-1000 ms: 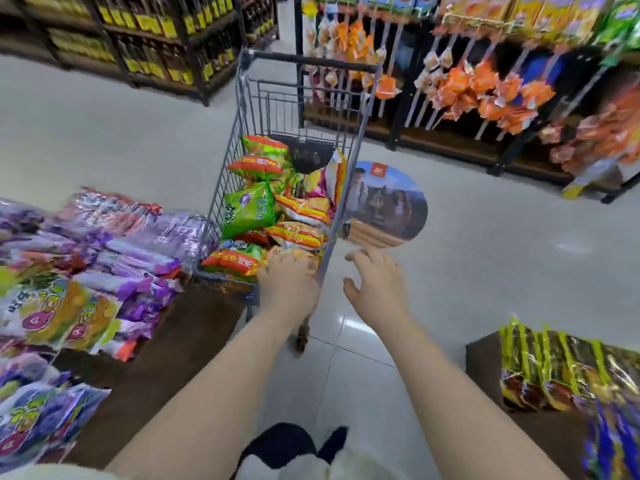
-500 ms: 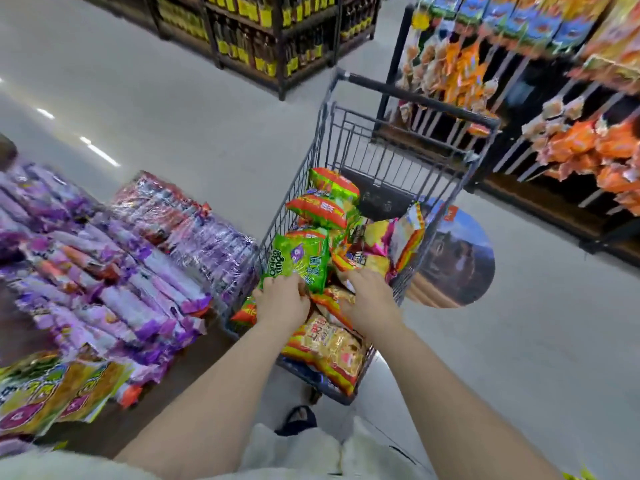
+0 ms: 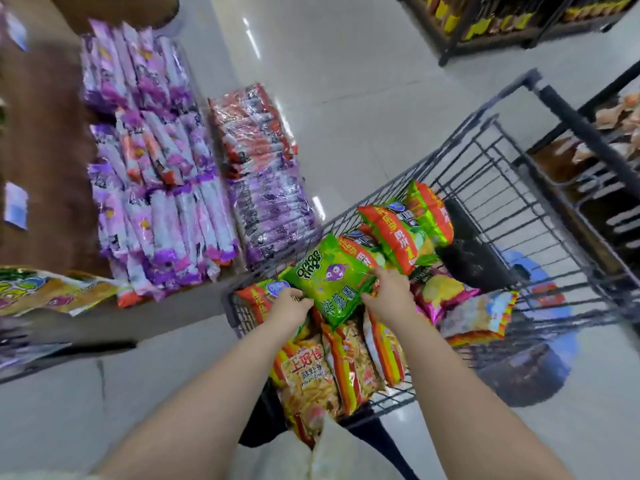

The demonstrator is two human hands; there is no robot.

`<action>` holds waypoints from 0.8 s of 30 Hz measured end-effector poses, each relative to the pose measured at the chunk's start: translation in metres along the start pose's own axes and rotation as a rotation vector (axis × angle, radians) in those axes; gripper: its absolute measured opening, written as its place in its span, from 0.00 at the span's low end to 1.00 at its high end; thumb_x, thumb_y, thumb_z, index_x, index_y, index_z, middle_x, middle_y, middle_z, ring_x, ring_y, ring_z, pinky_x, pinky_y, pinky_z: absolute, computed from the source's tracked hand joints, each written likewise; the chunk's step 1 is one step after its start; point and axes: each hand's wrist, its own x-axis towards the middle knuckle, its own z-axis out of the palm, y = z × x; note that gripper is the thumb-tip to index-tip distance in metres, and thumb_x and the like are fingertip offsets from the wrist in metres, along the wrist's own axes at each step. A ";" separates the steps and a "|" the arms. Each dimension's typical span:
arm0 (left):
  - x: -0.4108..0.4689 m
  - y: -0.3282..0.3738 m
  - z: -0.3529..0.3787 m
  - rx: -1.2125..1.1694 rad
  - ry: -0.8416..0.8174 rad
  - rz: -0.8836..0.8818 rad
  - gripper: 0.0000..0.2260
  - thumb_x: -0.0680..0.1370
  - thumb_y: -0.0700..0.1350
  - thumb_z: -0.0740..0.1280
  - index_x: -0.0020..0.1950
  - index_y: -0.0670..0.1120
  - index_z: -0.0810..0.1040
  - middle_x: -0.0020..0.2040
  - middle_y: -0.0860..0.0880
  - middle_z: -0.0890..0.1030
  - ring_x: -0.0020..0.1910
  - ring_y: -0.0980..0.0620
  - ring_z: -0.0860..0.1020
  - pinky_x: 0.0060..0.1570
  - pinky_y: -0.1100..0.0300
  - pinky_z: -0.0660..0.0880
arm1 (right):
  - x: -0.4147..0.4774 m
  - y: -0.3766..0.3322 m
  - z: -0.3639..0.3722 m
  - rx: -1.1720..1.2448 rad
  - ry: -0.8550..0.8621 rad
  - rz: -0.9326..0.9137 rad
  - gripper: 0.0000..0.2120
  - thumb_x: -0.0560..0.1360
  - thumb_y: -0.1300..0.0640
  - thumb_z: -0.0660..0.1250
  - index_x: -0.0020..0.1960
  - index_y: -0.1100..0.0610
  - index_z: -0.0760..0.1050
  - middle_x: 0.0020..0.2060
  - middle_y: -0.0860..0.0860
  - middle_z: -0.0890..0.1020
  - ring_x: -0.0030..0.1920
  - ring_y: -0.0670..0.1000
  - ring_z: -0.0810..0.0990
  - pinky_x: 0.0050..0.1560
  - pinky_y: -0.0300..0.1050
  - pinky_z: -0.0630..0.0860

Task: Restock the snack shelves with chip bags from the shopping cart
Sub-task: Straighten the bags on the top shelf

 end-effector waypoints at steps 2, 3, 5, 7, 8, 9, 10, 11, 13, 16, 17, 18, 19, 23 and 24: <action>0.002 0.003 0.018 -0.305 0.011 -0.173 0.22 0.80 0.46 0.67 0.72 0.43 0.66 0.56 0.40 0.77 0.50 0.42 0.78 0.48 0.50 0.76 | 0.027 0.012 -0.006 0.008 0.014 -0.002 0.25 0.73 0.49 0.71 0.67 0.55 0.72 0.61 0.58 0.75 0.64 0.60 0.71 0.63 0.51 0.67; 0.005 0.003 0.027 -0.440 -0.001 -0.235 0.24 0.80 0.47 0.67 0.73 0.41 0.65 0.60 0.40 0.76 0.52 0.42 0.78 0.48 0.51 0.76 | 0.037 0.015 -0.009 0.061 -0.009 -0.003 0.25 0.73 0.50 0.71 0.67 0.56 0.73 0.60 0.59 0.76 0.63 0.60 0.72 0.63 0.51 0.68; 0.008 0.005 0.040 -0.641 -0.027 -0.304 0.27 0.78 0.49 0.69 0.74 0.43 0.65 0.66 0.42 0.73 0.55 0.44 0.76 0.50 0.52 0.75 | 0.052 0.017 -0.010 0.180 -0.101 -0.025 0.25 0.74 0.50 0.70 0.68 0.58 0.72 0.62 0.57 0.77 0.62 0.58 0.74 0.61 0.49 0.70; 0.013 0.003 0.051 -0.722 -0.014 -0.316 0.29 0.78 0.51 0.70 0.75 0.47 0.64 0.72 0.45 0.69 0.65 0.43 0.71 0.54 0.50 0.73 | 0.057 0.018 -0.006 0.257 -0.199 -0.041 0.23 0.76 0.50 0.69 0.68 0.58 0.72 0.61 0.55 0.77 0.59 0.56 0.76 0.55 0.44 0.70; 0.009 0.006 0.053 -0.734 0.006 -0.310 0.30 0.78 0.52 0.69 0.76 0.48 0.62 0.74 0.45 0.67 0.69 0.42 0.68 0.57 0.49 0.71 | 0.058 0.020 -0.003 0.292 -0.212 -0.048 0.22 0.76 0.50 0.69 0.67 0.58 0.73 0.60 0.55 0.78 0.58 0.55 0.77 0.54 0.43 0.70; 0.010 0.003 0.057 -0.732 0.024 -0.305 0.30 0.79 0.53 0.68 0.77 0.48 0.60 0.76 0.45 0.65 0.72 0.41 0.66 0.61 0.46 0.69 | 0.058 0.021 -0.001 0.344 -0.213 -0.042 0.22 0.76 0.50 0.70 0.66 0.58 0.74 0.59 0.55 0.78 0.57 0.55 0.77 0.53 0.43 0.71; 0.008 0.001 0.059 -0.715 0.054 -0.281 0.31 0.79 0.55 0.68 0.78 0.48 0.60 0.76 0.45 0.64 0.72 0.40 0.65 0.65 0.44 0.67 | 0.057 0.024 0.001 0.414 -0.212 -0.035 0.21 0.75 0.50 0.71 0.65 0.57 0.75 0.56 0.55 0.79 0.55 0.54 0.78 0.53 0.44 0.73; 0.006 -0.001 0.061 -0.702 0.077 -0.262 0.34 0.77 0.59 0.68 0.78 0.49 0.60 0.76 0.46 0.65 0.72 0.40 0.66 0.67 0.42 0.66 | 0.055 0.026 0.002 0.478 -0.222 -0.013 0.22 0.73 0.51 0.73 0.64 0.57 0.76 0.54 0.55 0.80 0.52 0.53 0.79 0.52 0.45 0.74; 0.000 -0.008 0.063 -0.657 0.141 -0.219 0.39 0.71 0.66 0.70 0.76 0.50 0.63 0.74 0.48 0.67 0.71 0.41 0.68 0.69 0.43 0.66 | 0.050 0.030 0.004 0.602 -0.301 0.031 0.22 0.70 0.54 0.76 0.62 0.57 0.77 0.51 0.55 0.79 0.49 0.52 0.79 0.51 0.45 0.76; -0.017 -0.024 0.060 -0.589 0.264 -0.147 0.29 0.78 0.57 0.67 0.75 0.50 0.65 0.73 0.47 0.68 0.69 0.43 0.69 0.64 0.49 0.67 | 0.041 0.034 0.007 0.749 -0.499 0.045 0.24 0.66 0.59 0.80 0.60 0.54 0.77 0.55 0.55 0.80 0.53 0.53 0.81 0.56 0.49 0.78; -0.021 -0.033 0.059 -0.608 0.279 -0.120 0.28 0.77 0.56 0.68 0.75 0.50 0.66 0.73 0.47 0.69 0.69 0.44 0.69 0.63 0.50 0.67 | 0.039 0.034 0.008 0.766 -0.543 0.026 0.24 0.64 0.60 0.80 0.58 0.51 0.78 0.57 0.56 0.80 0.55 0.55 0.80 0.60 0.53 0.77; -0.031 -0.038 0.054 -0.657 0.285 -0.074 0.29 0.76 0.57 0.70 0.75 0.51 0.66 0.73 0.47 0.69 0.70 0.45 0.69 0.64 0.51 0.66 | 0.037 0.031 0.008 0.793 -0.579 -0.005 0.24 0.64 0.62 0.80 0.56 0.49 0.78 0.58 0.57 0.79 0.57 0.57 0.80 0.61 0.55 0.77; -0.039 -0.044 0.048 -0.720 0.300 -0.029 0.32 0.74 0.59 0.72 0.74 0.51 0.67 0.72 0.48 0.69 0.71 0.46 0.68 0.66 0.51 0.65 | 0.033 0.025 0.008 0.795 -0.613 -0.053 0.24 0.65 0.65 0.78 0.56 0.48 0.77 0.58 0.58 0.79 0.58 0.58 0.79 0.61 0.55 0.77; -0.071 -0.072 0.011 -0.892 0.406 0.090 0.40 0.60 0.61 0.79 0.67 0.48 0.73 0.61 0.45 0.81 0.59 0.43 0.80 0.61 0.39 0.75 | 0.009 -0.021 0.005 0.751 -0.732 -0.266 0.26 0.68 0.70 0.74 0.63 0.54 0.73 0.58 0.59 0.79 0.56 0.57 0.79 0.55 0.51 0.78; -0.081 -0.077 -0.001 -0.902 0.445 0.117 0.37 0.62 0.58 0.79 0.67 0.46 0.74 0.59 0.44 0.82 0.57 0.42 0.81 0.60 0.39 0.76 | 0.002 -0.036 0.006 0.747 -0.751 -0.308 0.27 0.67 0.68 0.75 0.63 0.54 0.73 0.58 0.58 0.79 0.56 0.57 0.79 0.55 0.50 0.78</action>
